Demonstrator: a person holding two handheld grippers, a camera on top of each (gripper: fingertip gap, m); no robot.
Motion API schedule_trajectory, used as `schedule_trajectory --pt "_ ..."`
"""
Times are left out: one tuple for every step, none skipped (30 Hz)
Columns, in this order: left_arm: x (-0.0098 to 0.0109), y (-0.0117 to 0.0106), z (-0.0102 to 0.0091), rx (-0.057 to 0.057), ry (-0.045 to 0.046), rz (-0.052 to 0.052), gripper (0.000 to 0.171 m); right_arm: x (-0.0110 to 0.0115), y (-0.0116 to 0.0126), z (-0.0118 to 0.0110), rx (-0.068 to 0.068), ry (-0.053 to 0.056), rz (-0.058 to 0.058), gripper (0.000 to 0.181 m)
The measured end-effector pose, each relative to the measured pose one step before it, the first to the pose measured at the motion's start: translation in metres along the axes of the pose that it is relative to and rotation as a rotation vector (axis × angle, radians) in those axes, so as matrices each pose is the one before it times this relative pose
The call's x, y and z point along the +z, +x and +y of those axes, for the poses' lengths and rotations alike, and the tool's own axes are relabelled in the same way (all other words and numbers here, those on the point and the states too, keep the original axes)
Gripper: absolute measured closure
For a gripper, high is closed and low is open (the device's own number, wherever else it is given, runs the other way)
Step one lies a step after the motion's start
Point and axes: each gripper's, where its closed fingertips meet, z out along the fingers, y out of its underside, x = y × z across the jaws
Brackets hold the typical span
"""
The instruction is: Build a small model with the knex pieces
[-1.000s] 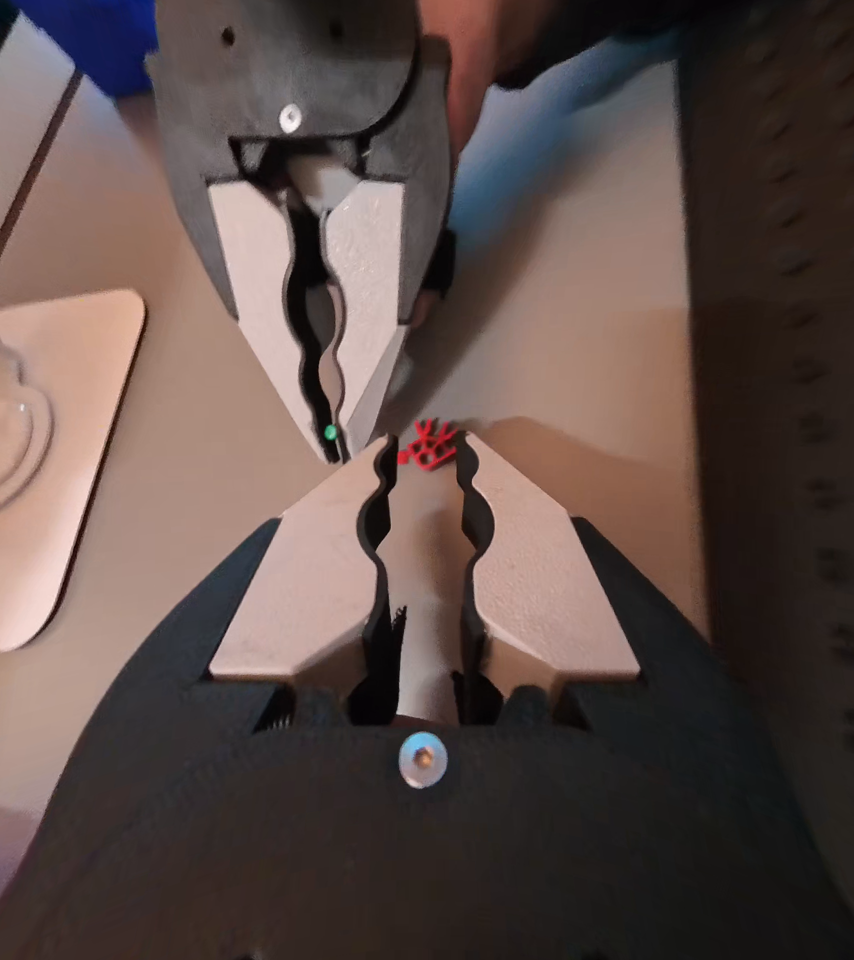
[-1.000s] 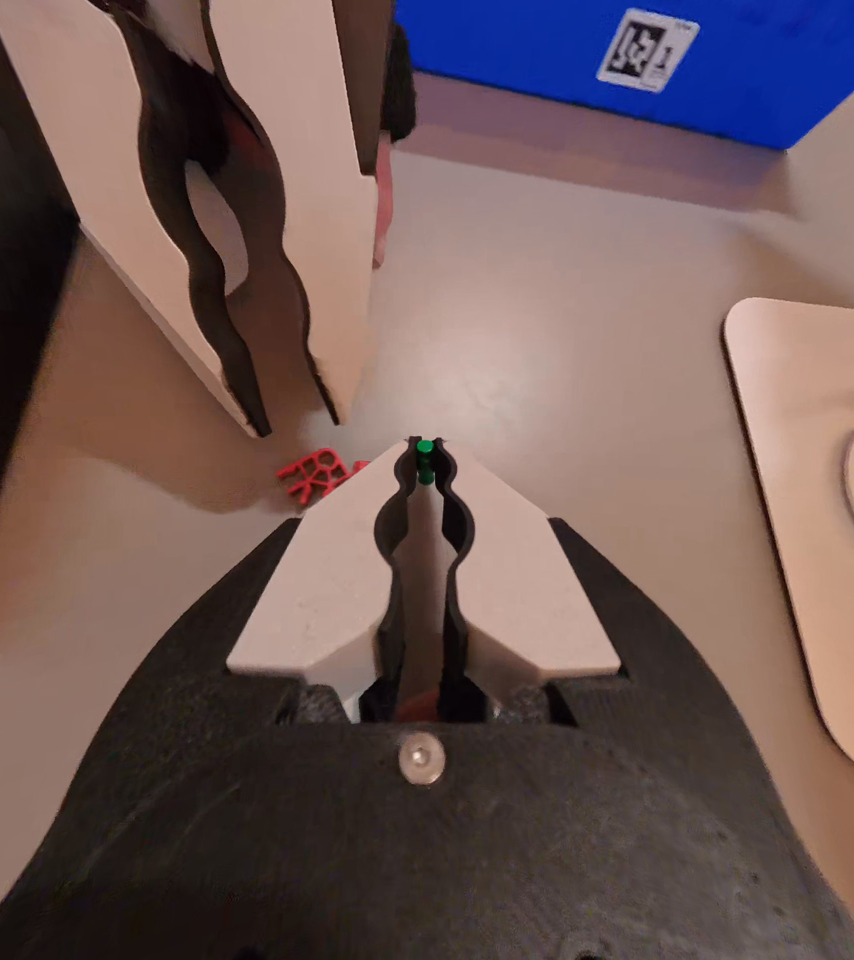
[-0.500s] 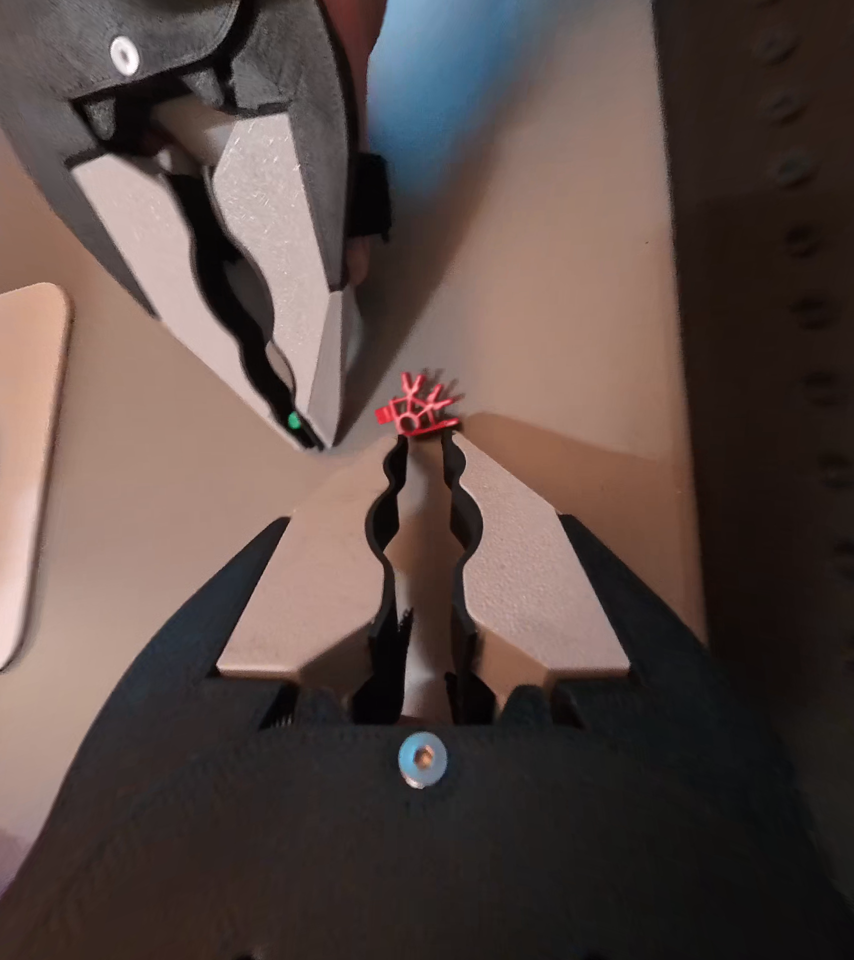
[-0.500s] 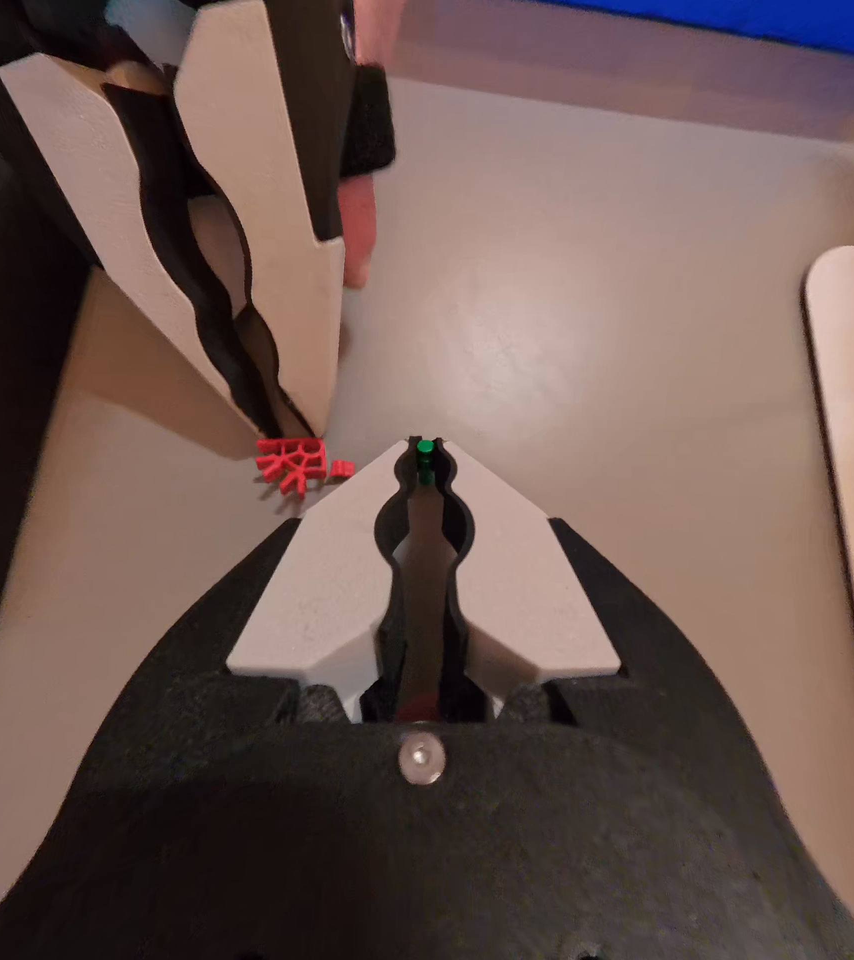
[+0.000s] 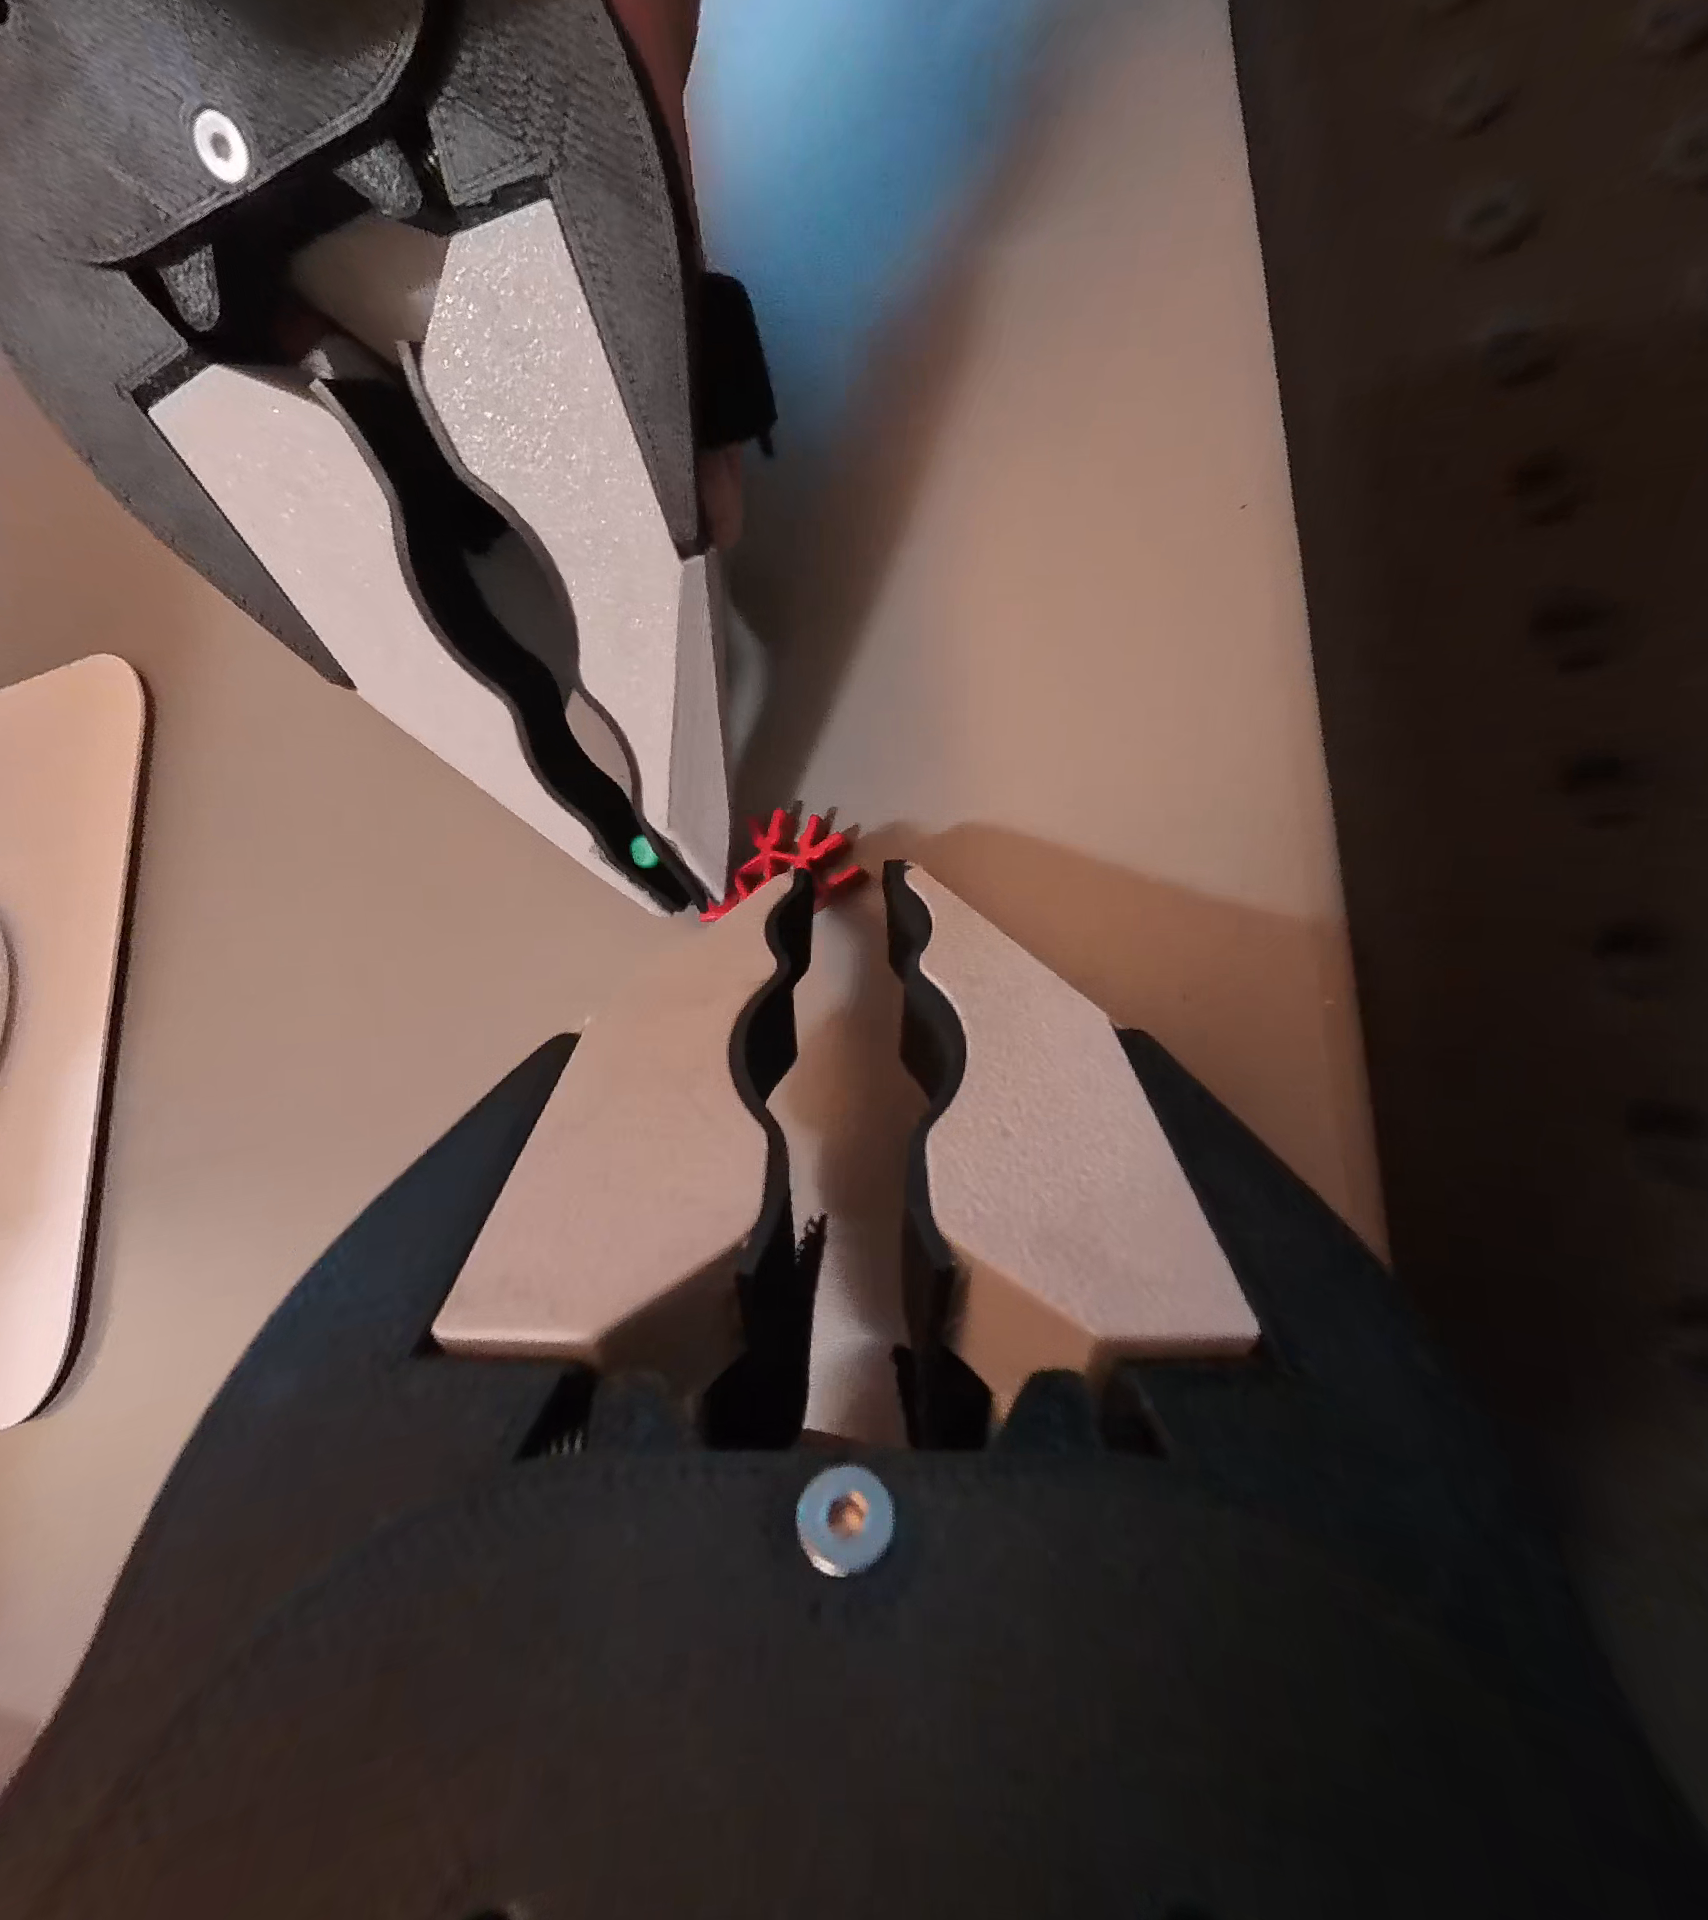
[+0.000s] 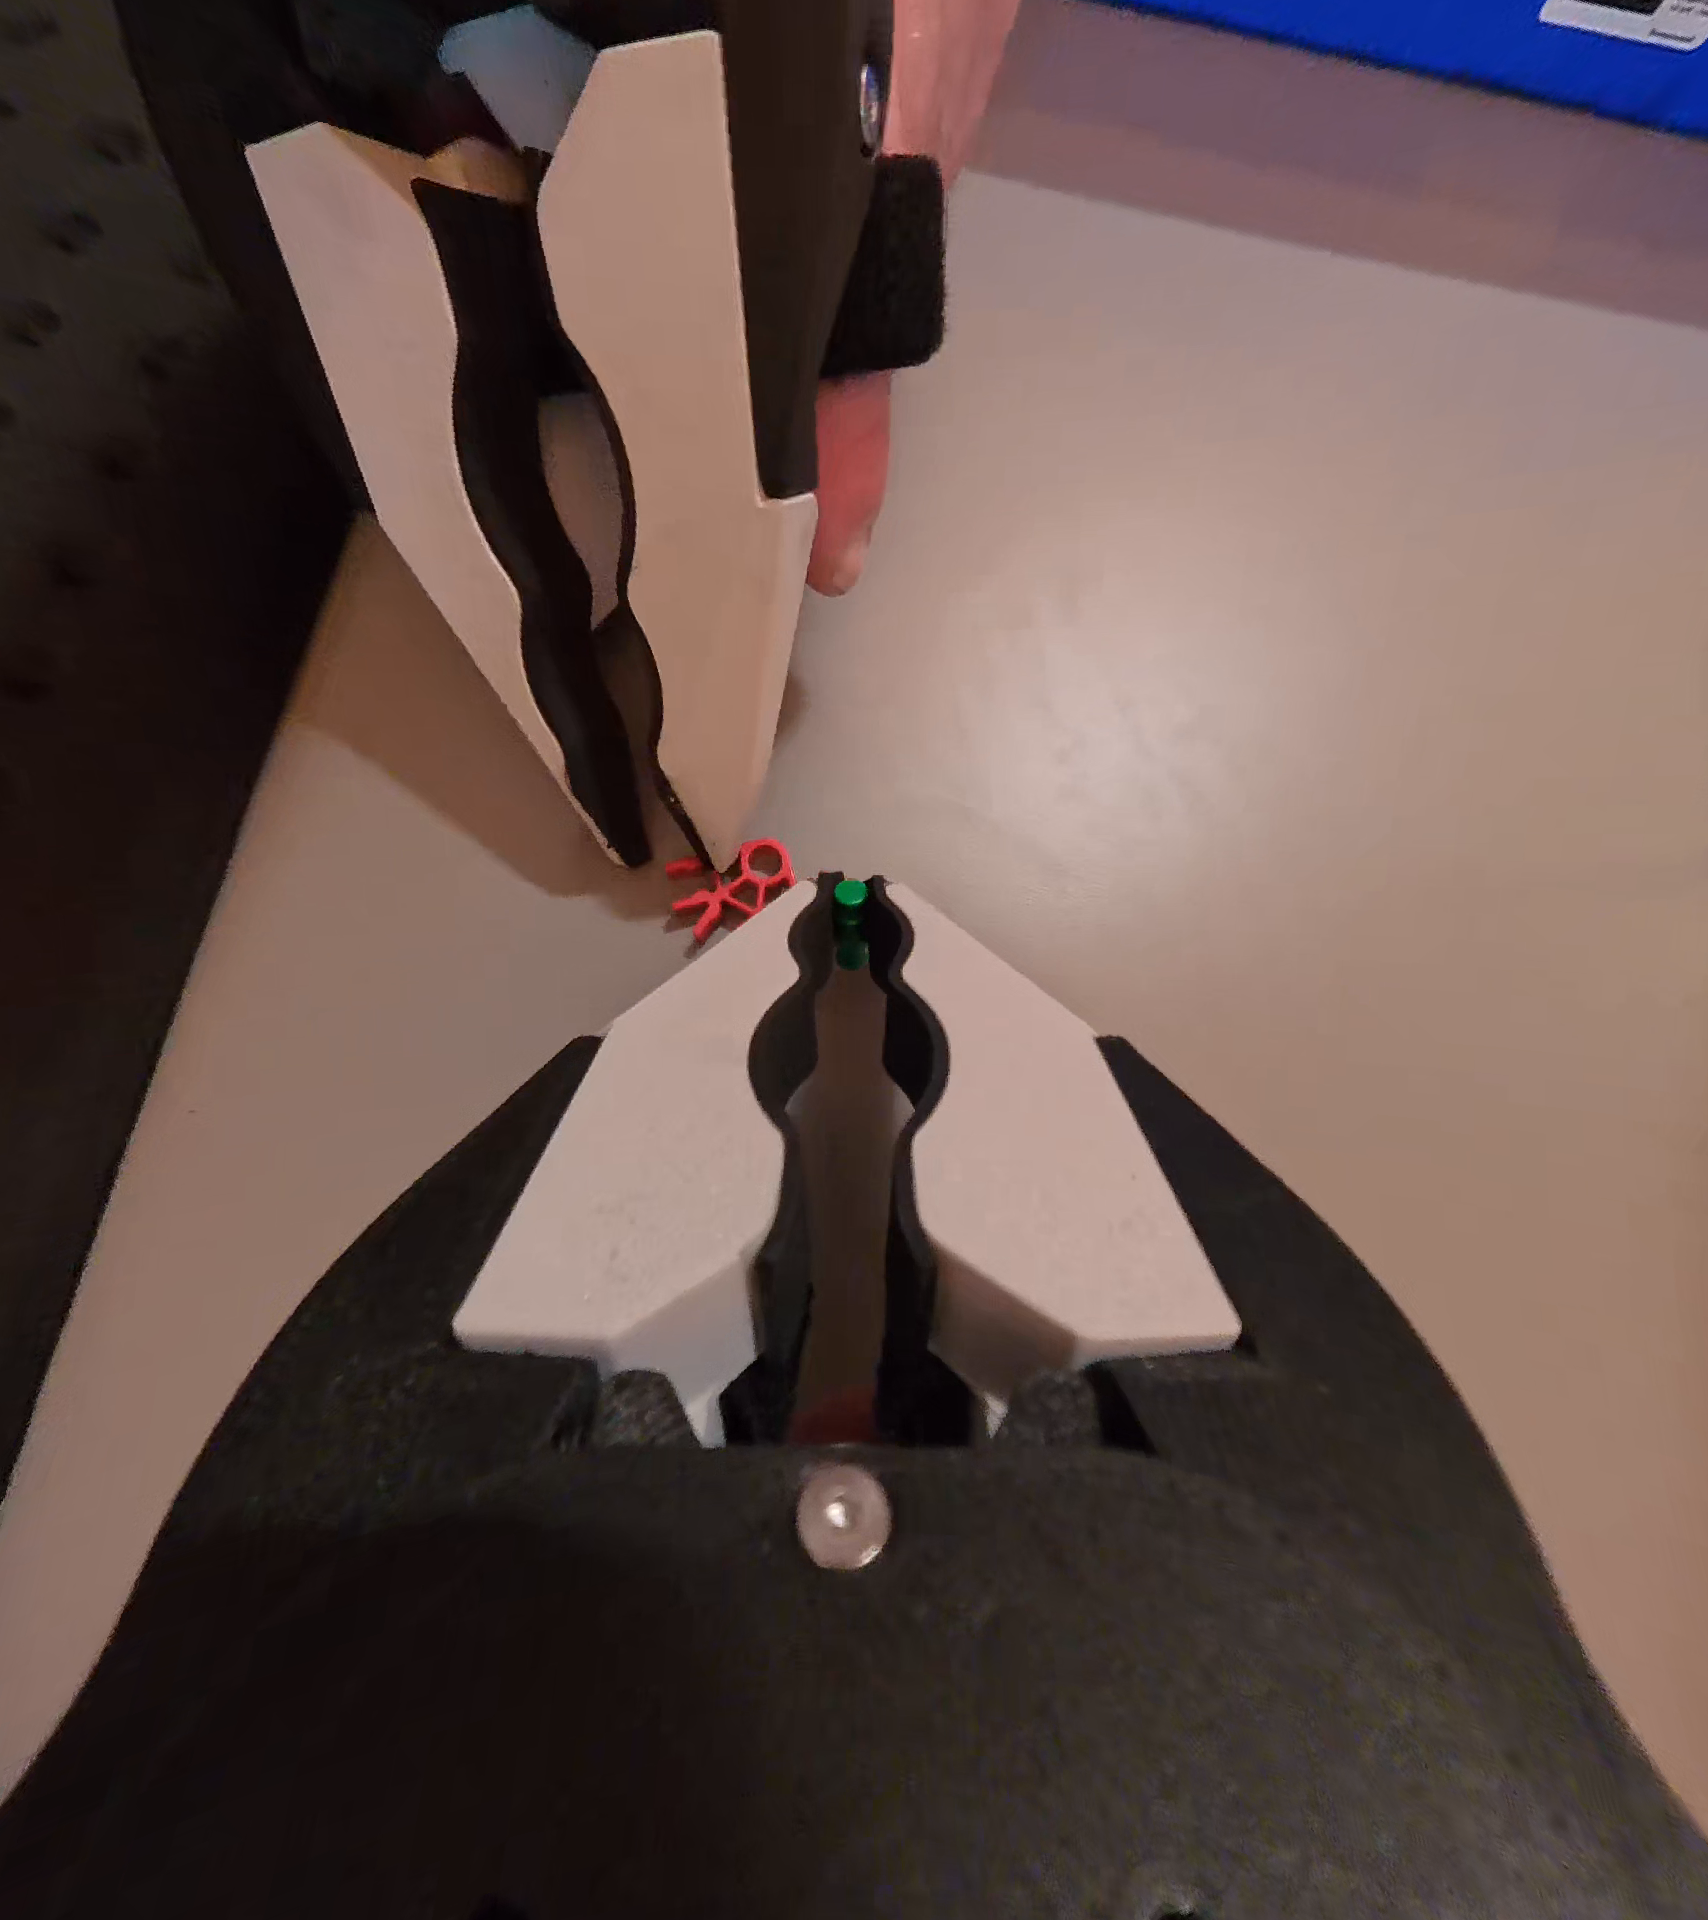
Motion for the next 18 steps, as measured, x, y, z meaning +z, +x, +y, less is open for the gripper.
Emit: schedule_trajectory --pt "-0.00003 0.0002 -0.00013 0.0025 0.00061 -0.001 0.16 0.00096 -0.00041 0.00036 -0.0016 -0.0082 0.001 0.178" --pt "0.00006 0.00026 0.00009 0.0013 -0.00048 0.0 0.161 0.0006 -0.00073 0.0006 -0.0064 -0.0072 -0.0006 0.178" --pt "0.0002 0.00029 0.00003 -0.0019 -0.00197 0.0006 0.161 -0.00014 -0.00001 0.00087 -0.0074 -0.0086 0.0039 0.178" --pt "0.00012 0.00011 -0.0001 -0.0005 -0.00061 -0.0015 0.161 -0.00036 0.00236 0.0008 -0.0043 -0.0103 0.018 0.178" --pt "0.00028 0.00012 -0.00014 -0.0028 0.00073 0.0 0.162 -0.00032 0.00372 0.00093 -0.0025 -0.0124 0.025 0.178" --pt "-0.00022 0.00024 0.00028 -0.0063 -0.00209 0.0056 0.162 -0.00045 0.00252 0.00089 0.0015 -0.0075 0.0151 0.178" --pt "-0.00068 0.00026 0.00047 0.0042 -0.00514 0.0065 0.163 -0.00049 0.00137 0.00096 0.009 -0.0014 0.0031 0.178" --pt "-0.00065 -0.00101 0.00094 0.0097 -0.00652 -0.0045 0.163 -0.00063 0.00326 0.00143 0.0093 -0.003 0.0141 0.178" --pt "-0.00064 -0.0015 0.00165 0.0082 -0.00869 -0.0054 0.163 -0.00115 0.00693 0.00252 0.0071 -0.0137 0.0363 0.178" --pt "-0.00099 -0.00197 0.00221 0.0038 -0.01069 -0.0046 0.163 -0.00124 0.00815 0.00323 0.0037 -0.0187 0.0435 0.178" --pt "-0.00136 -0.00234 0.00266 0.0052 -0.00982 -0.006 0.163 -0.00088 0.00561 0.00244 -0.0025 -0.0096 0.0313 0.178" --pt "-0.00138 -0.00497 0.00382 0.0066 -0.01272 -0.0242 0.162 -0.00059 0.00157 0.00062 -0.0012 0.0047 0.0069 0.178" --pt "-0.00168 -0.00635 0.00392 0.0065 -0.01106 -0.0328 0.159 -0.00069 -0.00055 -0.00097 0.0099 0.0138 -0.0085 0.178" --pt "-0.00234 -0.00311 0.00201 -0.0053 -0.00115 -0.0102 0.154 -0.00107 0.00064 -0.00223 0.0131 0.0182 -0.0026 0.178" --pt "-0.00308 -0.00337 -0.00056 -0.0275 0.01103 -0.0061 0.15 -0.00178 0.00253 -0.00296 0.0088 0.0198 0.008 0.178" --pt "-0.00298 -0.00291 -0.00058 -0.0346 0.0092 0.0009 0.149 -0.00201 0.00202 -0.00327 0.0104 0.0205 0.0051 0.178" --pt "-0.00264 -0.00272 -0.00049 -0.0177 0.00794 -0.0028 0.149 -0.00202 0.00167 -0.00329 0.0106 0.0214 0.0033 0.178" --pt "-0.00219 -0.0034 -0.00095 -0.0026 0.01054 -0.0136 0.149 -0.0015 0.00173 -0.00232 0.0027 0.0156 0.008 0.178"
